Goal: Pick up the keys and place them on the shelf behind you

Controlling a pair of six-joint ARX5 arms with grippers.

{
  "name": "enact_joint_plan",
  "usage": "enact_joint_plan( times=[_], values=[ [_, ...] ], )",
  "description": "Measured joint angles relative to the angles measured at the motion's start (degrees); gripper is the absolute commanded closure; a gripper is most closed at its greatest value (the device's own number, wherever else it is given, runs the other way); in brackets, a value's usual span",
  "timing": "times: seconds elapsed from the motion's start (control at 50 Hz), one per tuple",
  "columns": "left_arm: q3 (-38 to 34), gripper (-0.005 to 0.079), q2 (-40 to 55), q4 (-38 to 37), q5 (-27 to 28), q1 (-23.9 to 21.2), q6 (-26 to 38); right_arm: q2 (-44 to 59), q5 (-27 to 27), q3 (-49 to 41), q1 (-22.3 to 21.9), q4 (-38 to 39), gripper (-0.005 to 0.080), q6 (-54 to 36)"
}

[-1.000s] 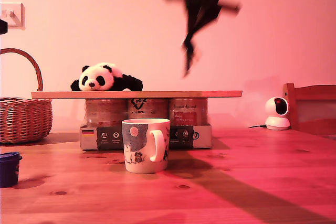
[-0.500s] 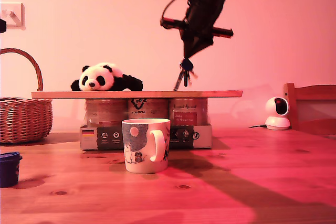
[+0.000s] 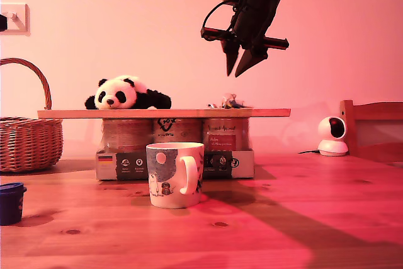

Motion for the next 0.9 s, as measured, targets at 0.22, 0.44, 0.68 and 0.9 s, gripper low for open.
enact_joint_plan(
  times=[0.22, 0.44, 0.68, 0.9],
  values=[
    [0.0, 0.0763, 0.0, 0.0, 0.0, 0.0, 0.0, 0.0, 0.0, 0.3, 0.0, -0.2, 0.0455, 0.0],
    [0.0, 0.0763, 0.0, 0.0, 0.0, 0.0, 0.0, 0.0, 0.0, 7.8, 0.0, -3.7, 0.0696, -0.1],
    [0.0, 0.0763, 0.0, 0.0, 0.0, 0.0, 0.0, 0.0, 0.0, 15.2, 0.1, -8.7, 0.0762, -0.2],
    [0.0, 0.0763, 0.0, 0.0, 0.0, 0.0, 0.0, 0.0, 0.0, 15.6, 0.2, -12.2, 0.0762, -1.2]
  ],
)
